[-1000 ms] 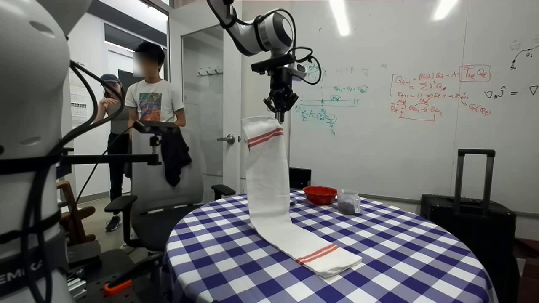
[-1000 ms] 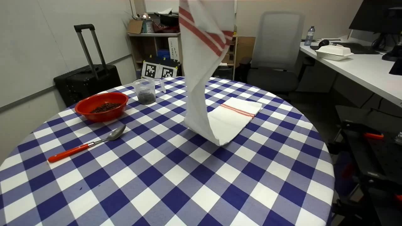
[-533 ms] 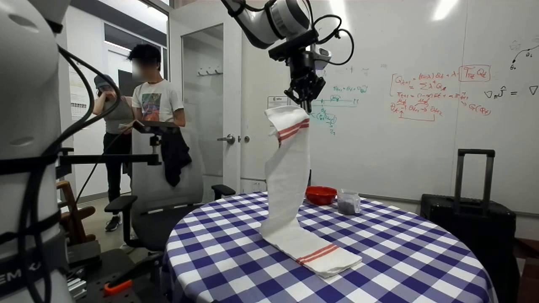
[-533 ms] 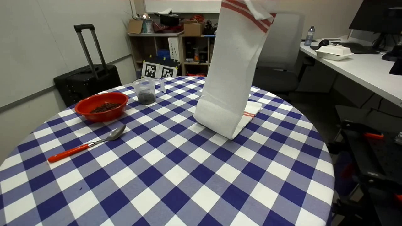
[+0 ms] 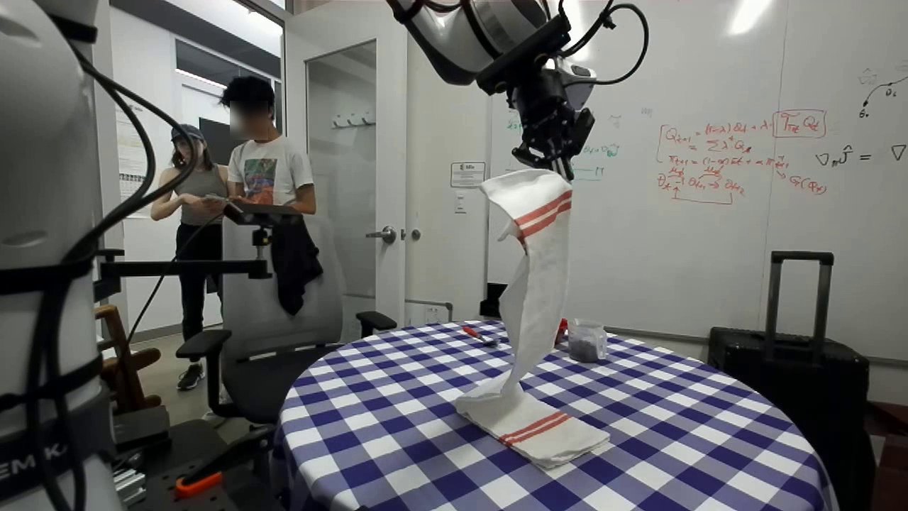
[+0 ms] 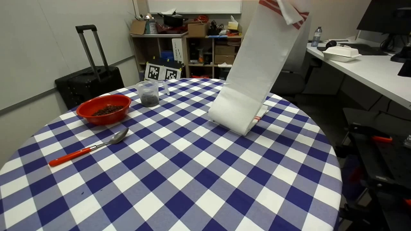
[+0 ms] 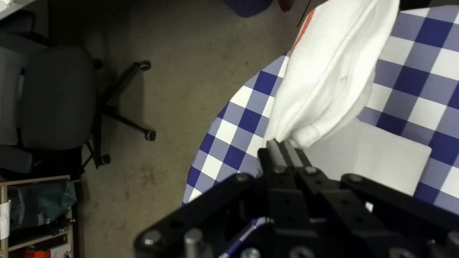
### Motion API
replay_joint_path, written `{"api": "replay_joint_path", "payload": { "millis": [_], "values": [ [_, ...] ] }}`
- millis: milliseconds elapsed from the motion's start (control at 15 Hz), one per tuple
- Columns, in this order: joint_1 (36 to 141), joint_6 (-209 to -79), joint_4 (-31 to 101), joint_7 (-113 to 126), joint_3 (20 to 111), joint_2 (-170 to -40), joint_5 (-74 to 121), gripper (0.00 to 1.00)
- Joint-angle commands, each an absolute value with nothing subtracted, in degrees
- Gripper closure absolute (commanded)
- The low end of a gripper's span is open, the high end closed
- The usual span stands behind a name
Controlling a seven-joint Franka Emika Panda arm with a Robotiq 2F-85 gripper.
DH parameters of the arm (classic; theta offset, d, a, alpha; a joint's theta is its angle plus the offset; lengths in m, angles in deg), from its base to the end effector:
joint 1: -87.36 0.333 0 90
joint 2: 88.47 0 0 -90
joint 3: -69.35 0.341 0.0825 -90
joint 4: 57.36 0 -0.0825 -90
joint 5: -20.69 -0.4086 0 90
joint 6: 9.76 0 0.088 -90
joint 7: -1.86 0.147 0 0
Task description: Fold the towel on the table
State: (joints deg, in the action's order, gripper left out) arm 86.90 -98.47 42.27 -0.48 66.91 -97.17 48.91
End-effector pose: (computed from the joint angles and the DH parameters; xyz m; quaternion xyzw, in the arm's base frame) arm 0.5818 -0.0989 0.4567 0.9550 0.0311 -0.1762 0.2364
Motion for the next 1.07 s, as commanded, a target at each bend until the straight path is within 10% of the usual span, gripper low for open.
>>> {"api": "replay_joint_path", "payload": {
  "millis": [0, 1000],
  "values": [
    [86.1, -100.2, 45.9, -0.6, 66.4, -96.9, 52.5, 1.00],
    [84.8, -101.0, 47.7, 0.8, 65.7, -100.7, 61.7, 1.00]
  ]
}}
